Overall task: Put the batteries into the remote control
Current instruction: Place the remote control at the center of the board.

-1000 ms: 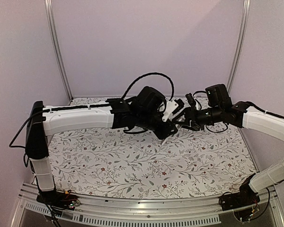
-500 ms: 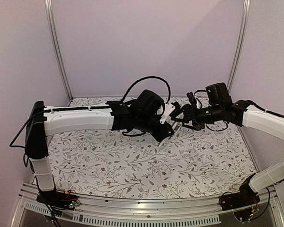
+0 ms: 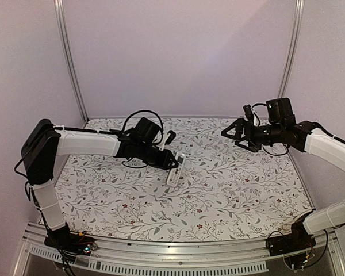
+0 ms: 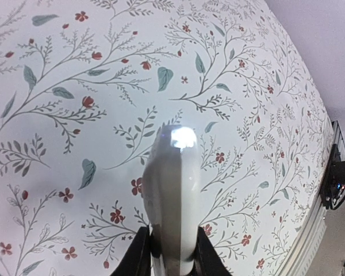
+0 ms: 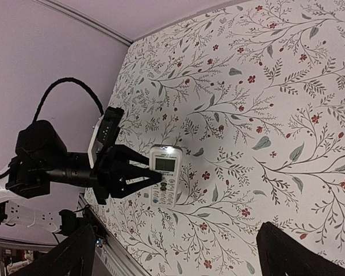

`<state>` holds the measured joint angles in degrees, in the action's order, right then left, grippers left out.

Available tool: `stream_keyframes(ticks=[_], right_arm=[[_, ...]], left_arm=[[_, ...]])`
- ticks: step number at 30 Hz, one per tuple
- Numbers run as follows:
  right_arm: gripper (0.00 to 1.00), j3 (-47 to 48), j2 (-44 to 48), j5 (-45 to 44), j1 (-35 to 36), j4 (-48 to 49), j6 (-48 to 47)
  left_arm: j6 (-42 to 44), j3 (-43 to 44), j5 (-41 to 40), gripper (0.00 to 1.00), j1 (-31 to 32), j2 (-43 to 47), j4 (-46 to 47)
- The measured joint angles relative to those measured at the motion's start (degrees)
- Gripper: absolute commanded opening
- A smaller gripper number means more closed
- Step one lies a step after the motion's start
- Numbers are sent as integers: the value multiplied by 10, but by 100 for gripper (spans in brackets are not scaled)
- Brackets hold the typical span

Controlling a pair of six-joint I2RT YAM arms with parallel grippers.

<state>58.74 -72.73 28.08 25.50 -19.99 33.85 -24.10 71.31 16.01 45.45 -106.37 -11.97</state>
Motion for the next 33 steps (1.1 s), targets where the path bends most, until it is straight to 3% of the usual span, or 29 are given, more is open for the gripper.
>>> stream_keyframes(ticks=[10,22,33], right_arm=[[99,-30,0,7,0,6,-5],[99,-42,0,17,0,25,-3],[99,-46,0,23,0,30,-3]], left_arm=[[-120,-54,96,10,-63,-18,127],[-195,-62,153,13,-74,-92,199],[-209,-50,157,34,-75,-118,188]])
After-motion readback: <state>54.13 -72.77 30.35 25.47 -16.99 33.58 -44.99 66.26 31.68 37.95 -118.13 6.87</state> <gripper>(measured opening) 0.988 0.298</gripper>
